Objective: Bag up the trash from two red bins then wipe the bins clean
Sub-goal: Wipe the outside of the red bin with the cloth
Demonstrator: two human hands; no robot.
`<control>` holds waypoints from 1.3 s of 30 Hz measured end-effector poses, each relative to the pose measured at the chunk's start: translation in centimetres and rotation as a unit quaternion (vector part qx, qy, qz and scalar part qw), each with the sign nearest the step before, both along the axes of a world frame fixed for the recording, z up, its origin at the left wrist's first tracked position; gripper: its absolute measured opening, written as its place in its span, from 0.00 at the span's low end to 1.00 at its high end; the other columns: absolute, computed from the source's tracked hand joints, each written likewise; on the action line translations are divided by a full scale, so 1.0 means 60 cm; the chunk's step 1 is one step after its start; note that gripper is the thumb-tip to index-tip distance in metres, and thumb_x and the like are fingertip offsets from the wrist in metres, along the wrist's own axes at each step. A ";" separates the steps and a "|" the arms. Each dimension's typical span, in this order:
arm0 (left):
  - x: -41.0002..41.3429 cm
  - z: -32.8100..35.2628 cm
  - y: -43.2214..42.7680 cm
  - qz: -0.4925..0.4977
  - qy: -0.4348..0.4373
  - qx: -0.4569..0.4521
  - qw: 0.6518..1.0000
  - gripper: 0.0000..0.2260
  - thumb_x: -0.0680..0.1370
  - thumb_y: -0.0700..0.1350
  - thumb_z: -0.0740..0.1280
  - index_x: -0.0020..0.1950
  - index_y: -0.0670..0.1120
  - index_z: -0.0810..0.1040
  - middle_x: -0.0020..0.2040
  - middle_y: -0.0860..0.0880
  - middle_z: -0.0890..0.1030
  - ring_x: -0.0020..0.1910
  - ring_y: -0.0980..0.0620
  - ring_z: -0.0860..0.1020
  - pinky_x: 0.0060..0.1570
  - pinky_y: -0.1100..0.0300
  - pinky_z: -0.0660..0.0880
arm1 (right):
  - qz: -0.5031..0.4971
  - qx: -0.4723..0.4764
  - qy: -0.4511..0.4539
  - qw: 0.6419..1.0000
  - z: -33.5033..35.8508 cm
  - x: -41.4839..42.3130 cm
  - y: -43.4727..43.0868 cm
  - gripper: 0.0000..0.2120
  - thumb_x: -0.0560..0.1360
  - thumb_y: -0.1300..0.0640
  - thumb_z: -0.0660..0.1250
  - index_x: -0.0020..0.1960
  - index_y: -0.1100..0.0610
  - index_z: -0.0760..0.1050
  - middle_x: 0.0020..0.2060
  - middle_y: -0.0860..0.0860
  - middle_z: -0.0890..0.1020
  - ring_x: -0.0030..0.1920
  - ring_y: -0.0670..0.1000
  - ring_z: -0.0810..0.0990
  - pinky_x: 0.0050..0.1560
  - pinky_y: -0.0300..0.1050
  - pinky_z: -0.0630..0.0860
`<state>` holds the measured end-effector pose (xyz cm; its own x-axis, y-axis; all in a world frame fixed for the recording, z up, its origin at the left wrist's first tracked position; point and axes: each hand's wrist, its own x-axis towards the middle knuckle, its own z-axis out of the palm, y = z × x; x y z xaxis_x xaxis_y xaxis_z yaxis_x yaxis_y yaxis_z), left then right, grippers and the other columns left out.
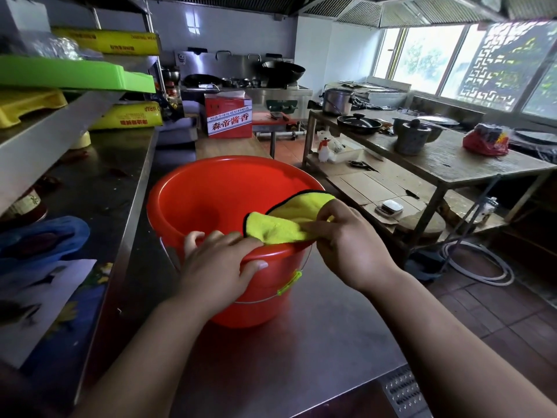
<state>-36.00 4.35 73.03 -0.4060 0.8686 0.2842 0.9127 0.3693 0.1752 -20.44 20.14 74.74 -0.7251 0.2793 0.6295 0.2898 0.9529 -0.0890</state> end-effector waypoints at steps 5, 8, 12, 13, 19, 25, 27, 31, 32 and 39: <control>0.009 0.004 0.002 0.023 -0.013 -0.001 1.000 0.19 0.77 0.60 0.51 0.66 0.62 0.68 0.58 0.58 0.73 0.61 0.53 0.69 0.68 0.45 0.54 | -0.143 -0.015 0.014 0.990 0.013 0.025 -0.005 0.10 0.70 0.57 0.65 0.46 0.56 0.83 0.44 0.58 0.75 0.38 0.63 0.76 0.32 0.48 0.73; 0.015 0.006 0.008 0.029 -0.022 0.010 0.999 0.14 0.78 0.56 0.59 0.63 0.60 0.69 0.58 0.58 0.73 0.62 0.52 0.68 0.69 0.44 0.52 | -0.223 -0.038 -0.025 0.974 0.016 0.046 -0.001 0.06 0.70 0.58 0.69 0.46 0.58 0.81 0.46 0.57 0.73 0.39 0.62 0.74 0.32 0.44 0.67; 0.030 0.013 0.026 0.036 -0.013 0.013 0.999 0.14 0.76 0.57 0.61 0.60 0.58 0.71 0.56 0.57 0.73 0.60 0.50 0.69 0.64 0.47 0.59 | -0.314 -0.103 -0.095 0.939 0.011 0.071 0.002 0.06 0.74 0.56 0.65 0.48 0.57 0.77 0.46 0.53 0.67 0.40 0.58 0.69 0.36 0.44 0.65; 0.035 0.016 0.033 0.032 -0.005 0.011 0.999 0.15 0.75 0.58 0.61 0.61 0.58 0.71 0.56 0.56 0.73 0.60 0.50 0.70 0.62 0.49 0.61 | -0.330 -0.120 -0.115 0.929 0.010 0.078 0.002 0.06 0.74 0.55 0.64 0.48 0.56 0.76 0.45 0.52 0.66 0.41 0.58 0.71 0.36 0.44 0.66; 0.070 0.028 0.094 0.024 -0.049 -0.026 0.998 0.22 0.77 0.58 0.60 0.70 0.54 0.67 0.62 0.48 0.75 0.61 0.45 0.73 0.56 0.53 0.70 | -0.349 -0.200 -0.191 0.896 -0.007 0.117 0.007 0.08 0.75 0.57 0.59 0.51 0.55 0.75 0.50 0.55 0.75 0.52 0.61 0.77 0.42 0.46 0.70; 0.081 0.009 0.120 0.059 0.006 -0.028 0.998 0.16 0.80 0.53 0.59 0.66 0.51 0.71 0.58 0.47 0.79 0.58 0.44 0.75 0.52 0.53 0.70 | -0.345 -0.261 -0.148 0.889 -0.038 0.142 0.005 0.11 0.75 0.57 0.60 0.54 0.57 0.76 0.52 0.56 0.77 0.54 0.61 0.76 0.49 0.48 0.73; 0.085 0.006 0.120 0.065 0.017 -0.011 0.998 0.17 0.80 0.53 0.58 0.67 0.52 0.70 0.58 0.48 0.79 0.58 0.44 0.74 0.52 0.54 0.70 | -0.339 -0.271 -0.128 0.891 -0.044 0.150 0.008 0.11 0.74 0.57 0.60 0.53 0.57 0.76 0.51 0.56 0.77 0.52 0.60 0.77 0.47 0.48 0.74; 0.091 0.012 0.113 0.082 0.022 0.034 0.996 0.18 0.80 0.53 0.58 0.69 0.52 0.69 0.59 0.48 0.79 0.58 0.45 0.74 0.51 0.54 0.69 | -0.342 -0.284 -0.054 0.894 -0.042 0.158 0.016 0.11 0.74 0.59 0.60 0.54 0.59 0.76 0.50 0.56 0.75 0.50 0.61 0.76 0.44 0.48 0.73; 0.092 0.017 0.111 0.085 0.013 0.053 0.995 0.18 0.80 0.53 0.59 0.69 0.51 0.70 0.58 0.47 0.79 0.57 0.44 0.74 0.51 0.54 0.69 | -0.342 -0.282 -0.032 0.896 -0.039 0.157 0.018 0.11 0.74 0.59 0.60 0.55 0.59 0.75 0.50 0.56 0.74 0.50 0.61 0.76 0.44 0.48 0.72; 0.096 0.053 0.091 0.138 -0.149 0.225 0.953 0.19 0.79 0.51 0.63 0.68 0.47 0.73 0.58 0.39 0.80 0.58 0.38 0.75 0.58 0.51 0.69 | -0.291 -0.287 0.093 0.908 0.003 0.122 0.030 0.15 0.75 0.59 0.60 0.59 0.62 0.74 0.56 0.59 0.72 0.52 0.63 0.75 0.50 0.50 0.72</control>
